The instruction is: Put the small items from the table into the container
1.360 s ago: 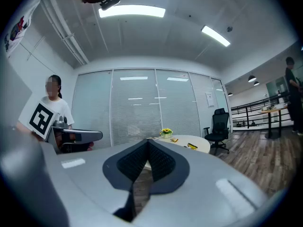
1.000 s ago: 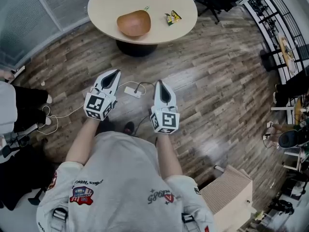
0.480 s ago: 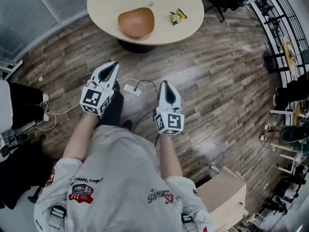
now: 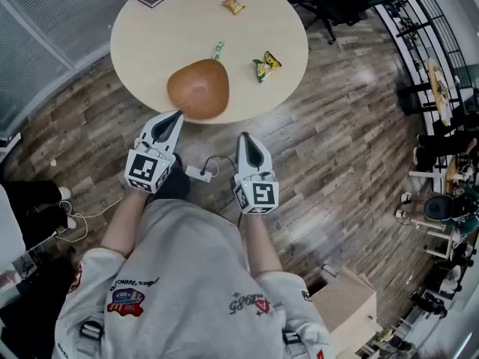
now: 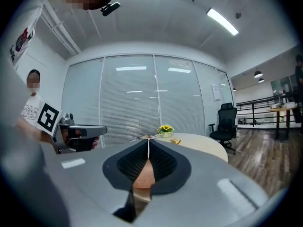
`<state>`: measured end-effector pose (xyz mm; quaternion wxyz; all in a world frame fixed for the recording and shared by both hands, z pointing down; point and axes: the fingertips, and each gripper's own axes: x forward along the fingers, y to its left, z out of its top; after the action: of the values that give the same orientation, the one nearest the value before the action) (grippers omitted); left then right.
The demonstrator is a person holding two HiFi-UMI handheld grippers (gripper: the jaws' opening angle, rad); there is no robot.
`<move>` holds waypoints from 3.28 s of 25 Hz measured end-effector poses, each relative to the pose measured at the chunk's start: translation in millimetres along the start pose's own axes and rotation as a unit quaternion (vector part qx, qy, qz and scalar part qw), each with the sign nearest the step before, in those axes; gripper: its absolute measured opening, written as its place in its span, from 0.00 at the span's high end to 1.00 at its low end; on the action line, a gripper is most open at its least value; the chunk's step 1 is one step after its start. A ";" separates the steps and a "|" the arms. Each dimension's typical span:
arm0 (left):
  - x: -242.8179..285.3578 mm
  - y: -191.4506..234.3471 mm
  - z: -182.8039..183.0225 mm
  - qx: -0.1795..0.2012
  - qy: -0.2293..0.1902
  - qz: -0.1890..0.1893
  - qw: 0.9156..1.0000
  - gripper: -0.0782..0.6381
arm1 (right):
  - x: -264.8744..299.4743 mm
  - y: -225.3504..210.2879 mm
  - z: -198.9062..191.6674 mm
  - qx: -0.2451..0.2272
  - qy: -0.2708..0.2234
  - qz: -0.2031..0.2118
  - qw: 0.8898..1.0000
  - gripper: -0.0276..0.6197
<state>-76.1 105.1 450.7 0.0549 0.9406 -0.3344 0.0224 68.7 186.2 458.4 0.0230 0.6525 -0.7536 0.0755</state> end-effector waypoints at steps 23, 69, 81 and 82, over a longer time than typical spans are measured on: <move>203.3 82.1 9.0 -0.035 0.040 -0.005 0.999 0.88 | 246.7 -211.5 -78.9 -0.052 0.155 -0.063 0.985 0.66; 178.0 168.3 -28.4 -0.024 0.103 0.110 0.988 0.88 | 251.8 -9.9 -157.4 -0.131 0.299 0.240 0.914 0.67; 167.7 148.0 -27.0 -0.034 0.097 0.089 0.991 0.88 | 221.2 6.7 -145.3 -0.116 0.276 0.256 0.919 0.53; 168.8 146.6 -26.3 -0.035 0.095 0.088 0.991 0.88 | 221.9 4.4 -131.8 -0.096 0.261 0.248 0.928 0.53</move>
<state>-37.9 -110.5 503.0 0.1175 0.8987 -0.4094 0.1045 23.2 -11.7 617.7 0.2621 0.3963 -0.8626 0.1738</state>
